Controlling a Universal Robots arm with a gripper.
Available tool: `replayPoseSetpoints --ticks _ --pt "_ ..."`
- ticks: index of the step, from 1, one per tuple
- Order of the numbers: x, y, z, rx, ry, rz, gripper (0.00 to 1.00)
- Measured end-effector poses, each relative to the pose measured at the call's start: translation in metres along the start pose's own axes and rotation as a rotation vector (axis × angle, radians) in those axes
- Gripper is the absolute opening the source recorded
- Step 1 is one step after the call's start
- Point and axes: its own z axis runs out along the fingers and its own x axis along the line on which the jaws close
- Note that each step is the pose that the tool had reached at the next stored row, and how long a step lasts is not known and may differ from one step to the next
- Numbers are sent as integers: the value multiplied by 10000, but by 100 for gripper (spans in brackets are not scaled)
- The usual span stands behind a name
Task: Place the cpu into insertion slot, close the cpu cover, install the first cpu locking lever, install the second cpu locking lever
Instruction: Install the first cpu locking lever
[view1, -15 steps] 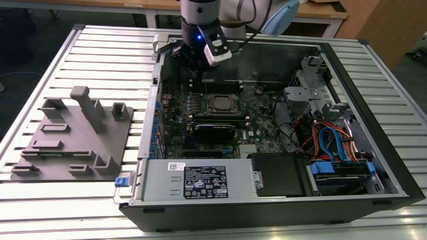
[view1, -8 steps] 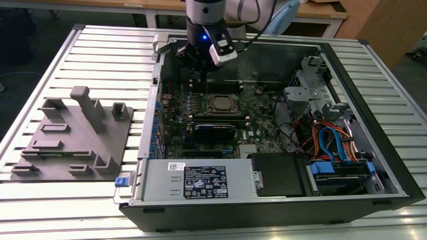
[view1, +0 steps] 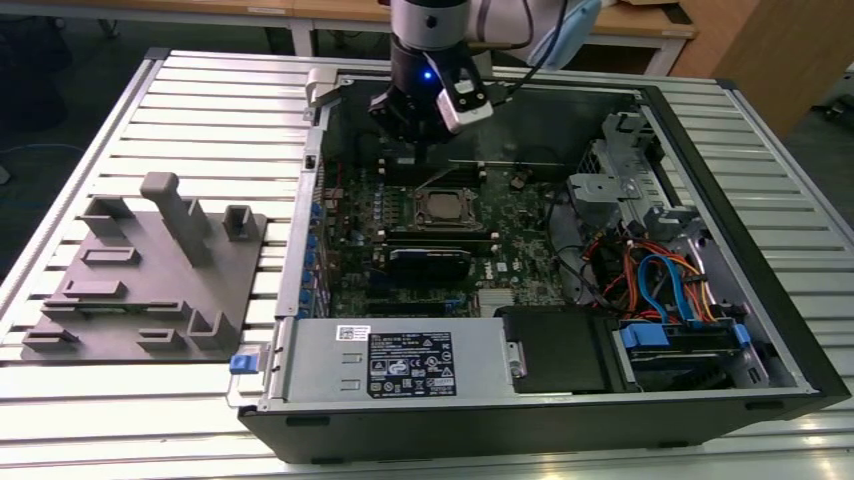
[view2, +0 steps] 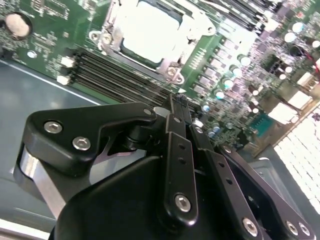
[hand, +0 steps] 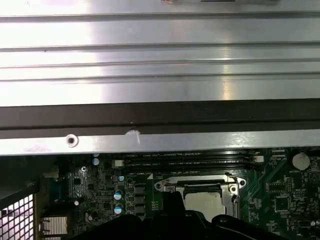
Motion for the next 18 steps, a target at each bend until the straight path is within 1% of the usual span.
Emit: replayPoseSetpoints --ticks 3,8,11,18 --pt "-29 1 2 -1 0 -44 10" --pt "-46 2 15 -7 22 -428 10" --pt "-74 3 20 -9 21 -421 10" --pt "-163 6 48 -2 8 -156 10"
